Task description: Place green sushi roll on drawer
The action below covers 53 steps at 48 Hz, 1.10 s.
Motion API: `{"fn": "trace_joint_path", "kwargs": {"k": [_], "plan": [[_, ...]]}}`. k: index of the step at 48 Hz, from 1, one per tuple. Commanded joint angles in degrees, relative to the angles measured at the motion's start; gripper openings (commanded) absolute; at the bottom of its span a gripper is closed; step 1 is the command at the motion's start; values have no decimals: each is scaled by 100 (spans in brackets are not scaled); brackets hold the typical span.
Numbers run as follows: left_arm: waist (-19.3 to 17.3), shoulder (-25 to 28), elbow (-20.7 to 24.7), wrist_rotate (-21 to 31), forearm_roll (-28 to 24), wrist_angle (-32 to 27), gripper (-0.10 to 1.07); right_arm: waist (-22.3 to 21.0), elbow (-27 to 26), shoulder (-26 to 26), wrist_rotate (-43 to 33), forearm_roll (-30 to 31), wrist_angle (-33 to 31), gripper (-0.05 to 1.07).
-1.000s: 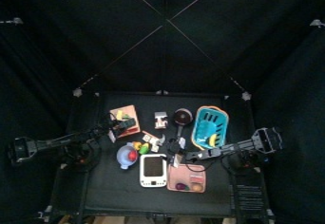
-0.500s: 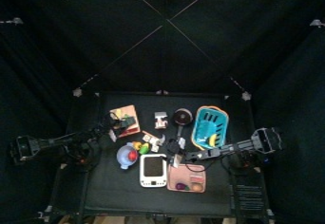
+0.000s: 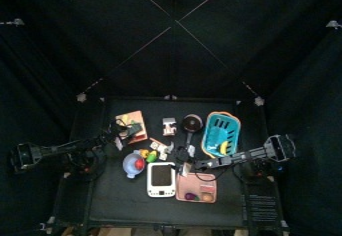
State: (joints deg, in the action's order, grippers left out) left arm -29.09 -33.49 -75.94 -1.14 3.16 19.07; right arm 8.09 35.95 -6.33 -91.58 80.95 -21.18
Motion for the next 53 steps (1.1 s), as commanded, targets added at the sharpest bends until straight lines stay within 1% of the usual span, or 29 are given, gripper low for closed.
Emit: {"fn": "trace_joint_path", "kwargs": {"k": [1,11,17,26,46,53], "plan": [[88,-53,158,-18,-18,79,90,-9,-79,-79,-9,9,-9,104],[334,-299,185,-18,-18,158,90,0,-88,-79,-9,9,-9,104],[413,-439,176,-18,-53,290,90,9,-88,-70,-9,9,-9,104],[413,-545,141,-26,-79,404,90,9,-79,-44,-9,9,-9,104],[422,-536,158,-26,-149,457,90,9,-88,-35,-9,9,-9,104],[431,-536,158,-26,-149,457,90,18,-88,-35,0,-97,18,104]]}}
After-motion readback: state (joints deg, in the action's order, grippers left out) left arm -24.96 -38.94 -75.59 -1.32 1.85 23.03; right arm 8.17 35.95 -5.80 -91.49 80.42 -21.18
